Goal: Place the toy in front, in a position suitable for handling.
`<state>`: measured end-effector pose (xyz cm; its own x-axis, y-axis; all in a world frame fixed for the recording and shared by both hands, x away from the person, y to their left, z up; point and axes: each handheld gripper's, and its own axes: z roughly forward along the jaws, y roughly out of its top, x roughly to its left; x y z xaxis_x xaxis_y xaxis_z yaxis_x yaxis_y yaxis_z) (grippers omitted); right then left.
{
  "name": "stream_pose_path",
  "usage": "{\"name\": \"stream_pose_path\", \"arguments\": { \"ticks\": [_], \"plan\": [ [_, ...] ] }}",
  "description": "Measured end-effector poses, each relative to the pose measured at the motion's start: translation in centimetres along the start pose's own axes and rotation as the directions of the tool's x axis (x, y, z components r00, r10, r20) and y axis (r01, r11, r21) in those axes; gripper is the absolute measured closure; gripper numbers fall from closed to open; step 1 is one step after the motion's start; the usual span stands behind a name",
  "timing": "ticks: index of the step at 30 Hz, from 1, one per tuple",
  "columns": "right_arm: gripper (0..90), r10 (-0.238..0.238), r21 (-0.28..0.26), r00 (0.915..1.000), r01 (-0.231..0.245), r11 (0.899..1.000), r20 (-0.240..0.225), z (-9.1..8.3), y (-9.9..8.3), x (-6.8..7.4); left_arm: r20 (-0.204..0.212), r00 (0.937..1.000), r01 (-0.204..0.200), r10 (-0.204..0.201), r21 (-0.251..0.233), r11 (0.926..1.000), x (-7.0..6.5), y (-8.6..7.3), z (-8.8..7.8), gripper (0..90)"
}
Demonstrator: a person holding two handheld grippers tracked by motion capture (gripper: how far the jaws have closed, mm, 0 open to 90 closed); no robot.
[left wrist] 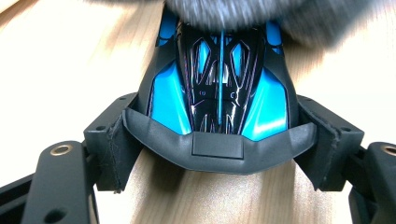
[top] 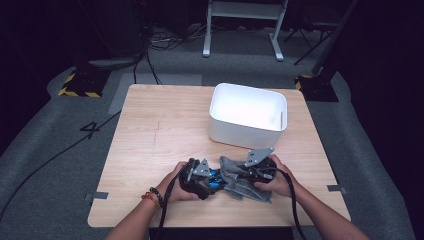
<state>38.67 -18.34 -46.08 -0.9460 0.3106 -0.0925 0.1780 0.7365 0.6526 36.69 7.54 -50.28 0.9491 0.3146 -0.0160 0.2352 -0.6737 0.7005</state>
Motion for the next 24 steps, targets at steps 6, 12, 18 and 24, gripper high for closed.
{"name": "stream_pose_path", "arguments": {
  "ticks": [6, 12, 18, 24],
  "plan": [
    [75.2, 0.019, 0.099, 0.9912, -0.032, 0.995, 0.131, -1.2, -2.9, -1.8, 0.0, 1.0, 0.004, -0.004, -0.002, 1.0, 0.0, 0.0, 0.0, 24.2],
    [75.3, 0.097, -0.024, 0.9934, -0.096, 0.995, 0.061, -2.1, -2.0, -2.0, 0.0, 1.0, 0.003, -0.003, -0.002, 1.0, 0.0, 0.0, 0.0, 24.2],
    [75.0, 0.05, -0.095, 0.9985, -0.052, 0.994, -0.019, -0.6, 2.1, -0.2, 0.0, 1.0, 0.004, -0.004, -0.002, 1.0, 0.0, 0.0, 0.0, 24.2],
    [74.7, 0.057, -0.071, 0.9963, -0.061, 0.996, -0.064, 2.7, 4.0, 0.6, 0.0, 1.0, 0.002, -0.002, -0.001, 1.0, 0.0, 0.0, 0.0, 24.2]
  ]
}}
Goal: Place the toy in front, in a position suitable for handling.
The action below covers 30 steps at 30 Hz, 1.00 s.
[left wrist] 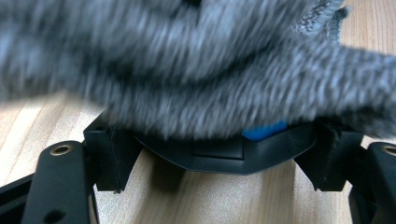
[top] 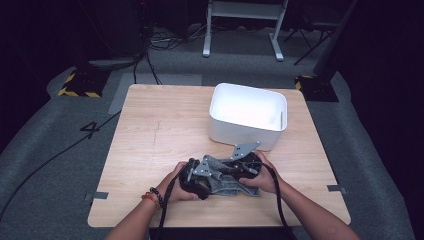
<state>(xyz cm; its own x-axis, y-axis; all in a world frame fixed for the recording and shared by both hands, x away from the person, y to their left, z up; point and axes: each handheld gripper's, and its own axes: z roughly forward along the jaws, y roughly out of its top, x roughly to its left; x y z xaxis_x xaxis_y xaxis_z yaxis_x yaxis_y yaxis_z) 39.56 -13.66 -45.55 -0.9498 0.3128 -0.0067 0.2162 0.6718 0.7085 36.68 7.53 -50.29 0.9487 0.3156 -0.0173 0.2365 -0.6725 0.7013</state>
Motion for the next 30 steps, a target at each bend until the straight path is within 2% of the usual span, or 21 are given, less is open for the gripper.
{"name": "stream_pose_path", "arguments": {
  "ticks": [3, 7, 9, 11, 14, 21, 23, 25, 26, 28, 30],
  "plan": [
    [74.9, 0.006, 0.014, 0.9999, -0.006, 1.0, 0.009, 0.6, 0.5, -0.4, 0.0, 1.0, -0.001, 0.001, 0.0, 1.0, 0.0, 0.0, 0.0, 24.2],
    [75.2, 0.019, 0.05, 0.9991, -0.021, 0.999, 0.039, 1.4, 1.0, -1.8, 0.0, 1.0, 0.0, 0.0, 0.0, 1.0, 0.0, 0.0, 0.0, 24.2],
    [75.4, 0.01, 0.08, 0.9993, -0.012, 0.997, 0.035, 1.9, 1.1, -2.2, 0.0, 1.0, 0.0, 0.0, 0.0, 1.0, 0.0, 0.0, 0.0, 24.2],
    [75.5, 0.008, 0.088, 0.9994, -0.011, 0.996, 0.034, 2.0, 0.9, -2.3, -0.001, 1.0, 0.002, -0.002, -0.002, 1.0, 0.0, 0.0, 0.0, 24.2],
    [75.7, -0.018, 0.103, 0.9976, 0.011, 0.995, 0.067, 1.3, 0.3, -2.2, -0.002, 1.0, 0.002, -0.002, -0.002, 1.0, 0.0, 0.0, 0.0, 24.2],
    [75.8, 0.017, 0.118, 0.9947, -0.029, 0.993, 0.101, -1.5, -1.8, -3.9, -0.003, 1.0, 0.004, -0.004, -0.001, 1.0, -0.1, 0.0, 0.0, 24.2],
    [75.8, 0.011, 0.155, 0.9917, -0.031, 0.987, 0.128, -2.1, -2.5, -4.5, -0.002, 1.0, 0.003, -0.003, -0.001, 1.0, 0.0, 0.0, 0.0, 24.2],
    [75.7, -0.013, 0.215, 0.986, -0.023, 0.976, 0.166, -2.2, -3.6, -4.8, -0.002, 1.0, 0.003, -0.003, -0.001, 1.0, 0.0, 0.0, 0.0, 24.2],
    [75.6, -0.011, 0.226, 0.9874, -0.025, 0.974, 0.158, -2.3, -4.0, -5.0, -0.002, 1.0, 0.001, -0.001, -0.001, 1.0, 0.0, 0.0, 0.0, 24.2],
    [75.5, 0.0, 0.211, 0.9884, -0.032, 0.977, 0.152, -2.3, -3.9, -5.1, 0.002, 1.0, -0.004, 0.004, 0.002, 1.0, 0.0, 0.0, 0.0, 24.2],
    [75.4, 0.001, 0.17, 0.9907, -0.025, 0.985, 0.136, -2.1, -3.0, -5.1, 0.004, 1.0, -0.007, 0.007, 0.001, 1.0, 0.1, 0.0, 0.0, 24.2]
  ]
}}
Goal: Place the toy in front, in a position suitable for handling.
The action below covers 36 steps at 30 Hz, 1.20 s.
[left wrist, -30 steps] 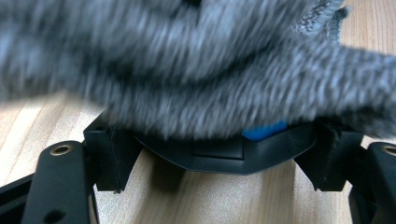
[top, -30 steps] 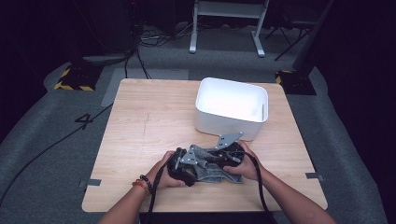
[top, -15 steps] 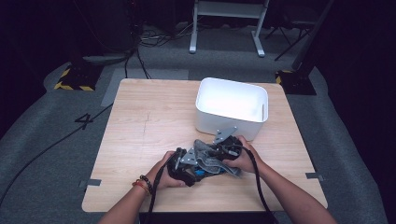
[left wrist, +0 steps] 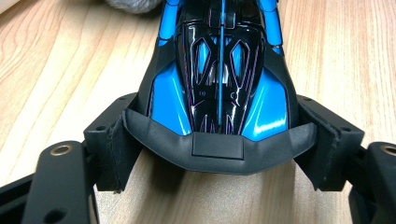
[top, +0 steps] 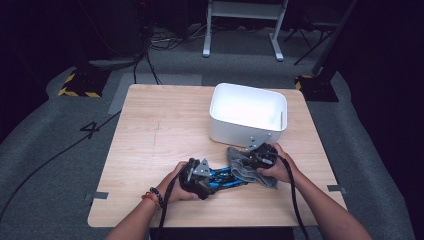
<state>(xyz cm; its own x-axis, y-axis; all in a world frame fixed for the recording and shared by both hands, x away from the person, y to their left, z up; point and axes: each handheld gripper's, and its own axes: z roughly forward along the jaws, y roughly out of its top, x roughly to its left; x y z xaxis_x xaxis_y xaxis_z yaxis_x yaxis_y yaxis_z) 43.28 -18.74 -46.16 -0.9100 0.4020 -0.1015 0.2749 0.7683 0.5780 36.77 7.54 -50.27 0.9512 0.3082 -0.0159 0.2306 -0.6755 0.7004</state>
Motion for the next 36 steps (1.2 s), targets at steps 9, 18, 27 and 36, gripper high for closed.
{"name": "stream_pose_path", "arguments": {
  "ticks": [9, 18, 27, 36],
  "plan": [
    [74.4, -0.069, -0.05, 0.9933, 0.064, 0.997, -0.093, 3.5, 5.4, 1.7, -0.043, 0.998, 0.047, -0.046, 0.034, 0.9983, 0.8, -0.3, -0.1, 8.7],
    [75.7, -0.1, -0.012, 0.983, 0.099, 0.995, -0.154, 4.7, 5.2, 1.5, -0.117, 0.9894, 0.092, -0.086, 0.05, 0.9945, 1.1, -0.8, -0.7, 0.3],
    [75.6, -0.024, 0.035, 0.9909, 0.029, 0.999, -0.133, 2.3, 2.0, -0.4, -0.159, 0.9762, 0.15, -0.147, 0.007, 0.9886, 1.7, -0.7, -0.6, 8.8],
    [74.7, 0.026, 0.051, 0.9939, -0.021, 0.998, -0.107, 0.5, -1.1, -0.7, -0.097, 0.9919, 0.083, -0.082, 0.0, 0.9966, 1.0, -0.1, -0.4, 19.7]
  ]
}}
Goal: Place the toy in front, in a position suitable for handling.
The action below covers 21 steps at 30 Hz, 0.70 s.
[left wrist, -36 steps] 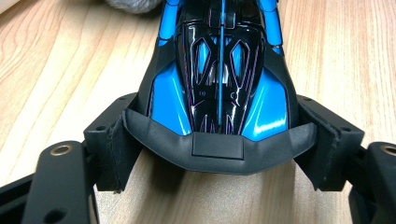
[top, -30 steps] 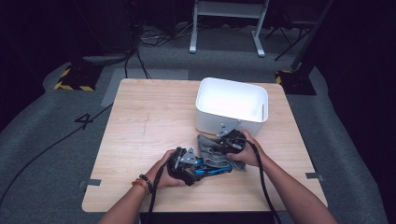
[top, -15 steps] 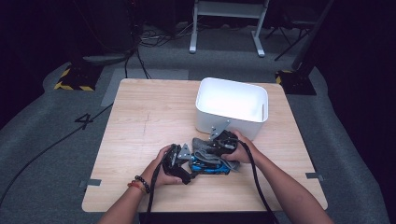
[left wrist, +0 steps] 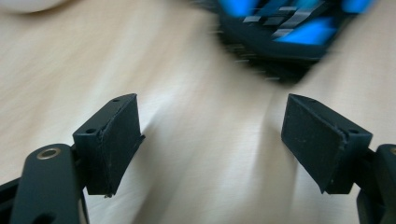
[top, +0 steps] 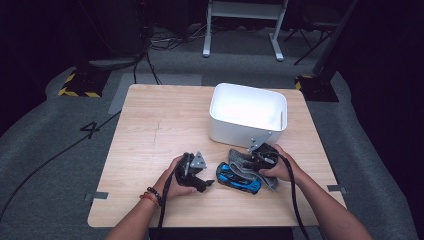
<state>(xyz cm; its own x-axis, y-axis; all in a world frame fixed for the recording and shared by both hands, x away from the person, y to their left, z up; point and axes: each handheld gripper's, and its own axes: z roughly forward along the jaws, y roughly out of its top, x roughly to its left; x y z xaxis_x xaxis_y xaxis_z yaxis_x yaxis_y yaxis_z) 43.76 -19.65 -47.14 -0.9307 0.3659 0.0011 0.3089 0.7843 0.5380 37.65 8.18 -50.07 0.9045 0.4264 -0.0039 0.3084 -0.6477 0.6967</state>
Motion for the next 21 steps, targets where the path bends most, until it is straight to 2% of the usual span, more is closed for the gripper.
{"name": "stream_pose_path", "arguments": {
  "ticks": [2, 4, 8, 13, 15, 17, 19, 21],
  "plan": [
    [74.7, -0.004, -0.01, 0.9999, 0.004, 1.0, 0.014, 0.2, 0.0, 0.2, 0.002, 0.9997, -0.023, 0.023, -0.036, 0.9991, -0.7, 0.5, 0.0, 16.7],
    [74.5, 0.002, -0.018, 0.9998, -0.002, 1.0, 0.019, 0.4, 0.1, 0.2, 0.016, 0.9995, -0.025, 0.027, -0.077, 0.9967, -1.0, 1.1, 0.0, 16.0],
    [74.3, 0.001, -0.025, 0.9998, -0.001, 1.0, 0.02, 0.5, 0.2, 0.3, 0.017, 0.9994, -0.029, 0.031, -0.091, 0.9954, -0.9, 2.1, 0.6, 15.9],
    [74.0, 0.005, -0.026, 0.9997, -0.004, 1.0, 0.025, 0.5, 0.2, 0.4, 0.022, 0.9998, -0.001, 0.003, -0.079, 0.9969, -0.8, 2.5, 1.1, 16.1],
    [73.6, 0.01, -0.037, 0.9994, -0.009, 0.999, 0.034, 0.5, 0.1, 0.4, 0.031, 0.9982, 0.055, -0.052, -0.097, 0.9938, -0.4, 2.4, 0.7, 16.6],
    [73.3, 0.008, -0.043, 0.999, -0.006, 0.999, 0.043, 0.5, 0.0, 0.5, 0.038, 0.9971, 0.07, -0.066, -0.108, 0.9917, -0.2, 2.6, 0.3, 19.8],
    [72.9, 0.007, -0.044, 0.9986, -0.005, 0.999, 0.052, 0.5, 0.0, 0.6, -0.002, 0.9969, 0.078, -0.079, -0.116, 0.9902, -0.3, 2.7, 0.0, 33.7],
    [71.6, 0.007, -0.044, 0.9983, -0.004, 0.999, 0.059, 0.4, 0.0, 0.6, -0.025, 0.9969, 0.072, -0.075, -0.104, 0.992, -0.3, 2.7, 0.1, 38.4]
  ]
}}
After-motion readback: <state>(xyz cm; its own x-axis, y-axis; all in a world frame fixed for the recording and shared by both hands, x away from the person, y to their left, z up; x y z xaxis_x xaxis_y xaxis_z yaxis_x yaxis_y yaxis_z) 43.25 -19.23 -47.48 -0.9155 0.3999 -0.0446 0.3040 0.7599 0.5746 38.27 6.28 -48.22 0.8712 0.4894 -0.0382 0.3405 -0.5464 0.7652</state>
